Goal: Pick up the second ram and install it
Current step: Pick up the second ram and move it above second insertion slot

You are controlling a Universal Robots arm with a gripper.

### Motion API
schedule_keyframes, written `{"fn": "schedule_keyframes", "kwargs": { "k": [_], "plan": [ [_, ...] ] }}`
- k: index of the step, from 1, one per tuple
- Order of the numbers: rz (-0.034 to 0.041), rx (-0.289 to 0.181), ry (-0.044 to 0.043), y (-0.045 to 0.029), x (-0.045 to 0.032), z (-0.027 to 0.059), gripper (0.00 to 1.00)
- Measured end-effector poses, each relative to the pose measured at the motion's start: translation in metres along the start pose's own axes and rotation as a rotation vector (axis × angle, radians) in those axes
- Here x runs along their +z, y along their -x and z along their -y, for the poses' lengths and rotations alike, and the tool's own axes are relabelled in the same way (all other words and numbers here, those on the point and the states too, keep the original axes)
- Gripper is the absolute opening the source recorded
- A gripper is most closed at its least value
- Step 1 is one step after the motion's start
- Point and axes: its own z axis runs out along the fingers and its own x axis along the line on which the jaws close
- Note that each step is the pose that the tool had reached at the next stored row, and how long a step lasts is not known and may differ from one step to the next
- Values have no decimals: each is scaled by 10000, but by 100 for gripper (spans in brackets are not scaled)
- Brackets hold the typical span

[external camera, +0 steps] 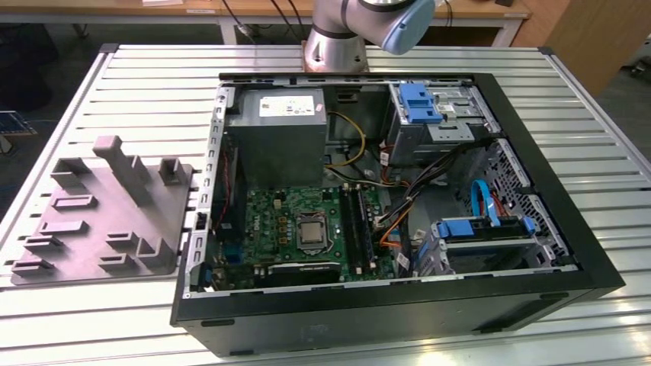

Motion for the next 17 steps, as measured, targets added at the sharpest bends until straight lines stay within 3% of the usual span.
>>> {"fn": "schedule_keyframes", "kwargs": {
  "k": [17],
  "plan": [
    [-1,0,0,6,-107,-4,11]
  ]
}}
